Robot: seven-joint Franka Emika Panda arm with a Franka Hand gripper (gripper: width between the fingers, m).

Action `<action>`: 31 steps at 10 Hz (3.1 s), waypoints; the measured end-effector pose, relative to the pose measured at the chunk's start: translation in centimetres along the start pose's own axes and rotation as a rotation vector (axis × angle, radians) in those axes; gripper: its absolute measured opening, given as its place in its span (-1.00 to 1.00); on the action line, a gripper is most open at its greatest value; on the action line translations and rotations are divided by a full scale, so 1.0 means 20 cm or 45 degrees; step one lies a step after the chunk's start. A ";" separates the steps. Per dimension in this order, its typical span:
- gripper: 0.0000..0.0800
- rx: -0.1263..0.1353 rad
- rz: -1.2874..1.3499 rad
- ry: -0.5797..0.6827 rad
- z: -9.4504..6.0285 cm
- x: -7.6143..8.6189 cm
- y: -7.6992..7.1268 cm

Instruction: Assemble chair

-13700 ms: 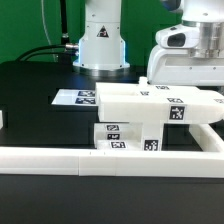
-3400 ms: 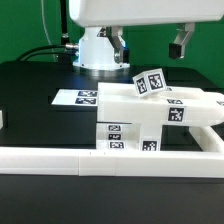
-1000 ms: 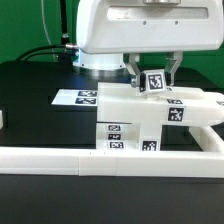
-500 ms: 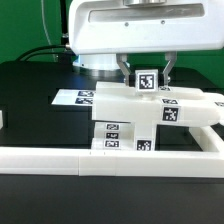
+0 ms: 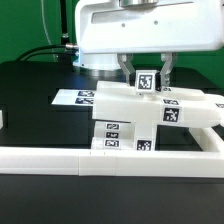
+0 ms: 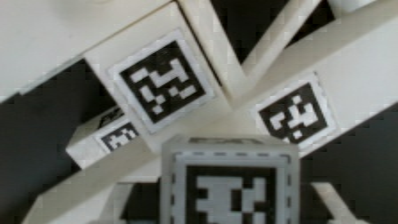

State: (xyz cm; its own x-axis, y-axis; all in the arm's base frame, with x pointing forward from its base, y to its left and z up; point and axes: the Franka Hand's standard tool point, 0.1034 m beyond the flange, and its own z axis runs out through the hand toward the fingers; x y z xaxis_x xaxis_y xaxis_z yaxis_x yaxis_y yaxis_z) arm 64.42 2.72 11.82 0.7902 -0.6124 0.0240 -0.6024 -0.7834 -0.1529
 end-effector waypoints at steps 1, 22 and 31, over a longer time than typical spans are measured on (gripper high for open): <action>-0.29 0.006 0.088 -0.003 0.00 0.00 0.00; 0.62 -0.045 -0.196 -0.065 -0.02 0.02 0.01; 0.62 -0.169 -1.234 -0.065 0.00 0.02 0.03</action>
Offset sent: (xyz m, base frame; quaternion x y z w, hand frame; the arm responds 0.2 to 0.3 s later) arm -0.0113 -0.0076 -0.0181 0.0524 -0.0376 0.3007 0.9515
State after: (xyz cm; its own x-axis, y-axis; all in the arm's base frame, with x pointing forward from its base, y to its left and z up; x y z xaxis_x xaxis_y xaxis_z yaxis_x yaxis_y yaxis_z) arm 64.37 2.11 11.78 0.9514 0.3056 0.0374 0.3049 -0.9521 0.0233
